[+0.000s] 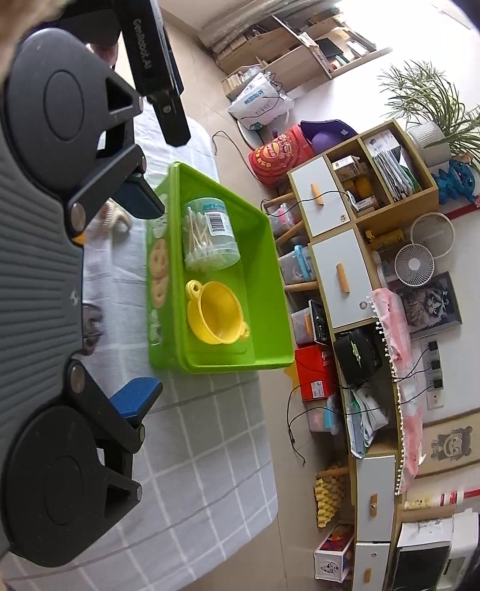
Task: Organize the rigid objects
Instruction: 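Withdraw both tools from the bin back over the toys, then grasp the purple grapes with the left gripper while the right gripper grasps the tan rubber hand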
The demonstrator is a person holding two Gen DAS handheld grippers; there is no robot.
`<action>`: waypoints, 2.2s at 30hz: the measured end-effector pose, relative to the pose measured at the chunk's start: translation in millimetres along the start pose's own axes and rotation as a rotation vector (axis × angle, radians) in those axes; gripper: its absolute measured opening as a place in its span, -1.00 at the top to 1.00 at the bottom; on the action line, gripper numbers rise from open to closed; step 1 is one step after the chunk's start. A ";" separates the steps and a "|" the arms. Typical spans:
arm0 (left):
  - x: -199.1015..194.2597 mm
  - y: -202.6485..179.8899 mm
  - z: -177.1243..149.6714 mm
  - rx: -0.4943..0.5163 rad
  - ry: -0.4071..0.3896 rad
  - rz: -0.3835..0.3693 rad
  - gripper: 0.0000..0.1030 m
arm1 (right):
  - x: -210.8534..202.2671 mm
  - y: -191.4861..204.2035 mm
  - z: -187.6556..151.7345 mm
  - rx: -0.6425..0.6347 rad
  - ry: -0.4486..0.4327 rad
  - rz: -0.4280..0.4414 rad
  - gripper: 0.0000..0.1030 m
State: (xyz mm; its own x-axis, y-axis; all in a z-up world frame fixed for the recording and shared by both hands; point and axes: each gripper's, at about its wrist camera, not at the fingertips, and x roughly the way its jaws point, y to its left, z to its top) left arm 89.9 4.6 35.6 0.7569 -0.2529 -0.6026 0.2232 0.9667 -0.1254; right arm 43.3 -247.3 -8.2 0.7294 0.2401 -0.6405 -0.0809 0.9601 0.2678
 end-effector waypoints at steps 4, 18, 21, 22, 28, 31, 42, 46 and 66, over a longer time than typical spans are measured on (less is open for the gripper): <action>-10.8 3.1 -8.5 -0.014 0.008 -0.002 -0.96 | -12.2 -2.5 -6.1 -0.017 0.000 0.001 -0.55; -45.5 -2.9 -68.9 0.130 0.063 0.001 -0.96 | -45.6 -21.5 -38.5 -0.119 -0.015 -0.017 -0.57; -49.2 -5.5 -86.7 0.159 0.095 -0.014 -0.96 | -47.1 -22.2 -51.1 -0.161 -0.004 -0.019 -0.57; -49.8 -5.7 -91.6 0.160 0.106 -0.019 -0.96 | -47.3 -22.4 -55.4 -0.172 0.002 -0.016 -0.57; -49.8 -4.1 -105.2 0.160 0.172 0.025 -0.96 | -41.0 -24.8 -77.9 -0.201 0.050 0.011 -0.57; -47.4 -4.1 -107.5 0.154 0.234 0.003 -0.96 | -35.2 -24.8 -86.3 -0.214 0.082 0.029 -0.57; -29.3 -0.9 -128.7 0.081 0.485 -0.136 -0.95 | -12.9 -27.0 -100.5 -0.253 0.170 0.045 -0.57; -23.3 -0.6 -133.0 0.071 0.532 -0.133 -0.92 | -9.3 -26.7 -102.3 -0.268 0.183 0.042 -0.57; -5.2 9.5 -123.8 -0.071 0.573 -0.157 -0.73 | 6.1 -21.5 -105.6 -0.301 0.209 0.053 -0.56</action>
State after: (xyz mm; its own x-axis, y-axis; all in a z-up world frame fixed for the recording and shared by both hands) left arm 12.0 20.0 -60.0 0.2620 -0.3501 -0.8993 0.2489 0.9249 -0.2875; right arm -22.3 -251.3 -93.9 0.5668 0.2849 -0.7730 -0.3338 0.9372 0.1007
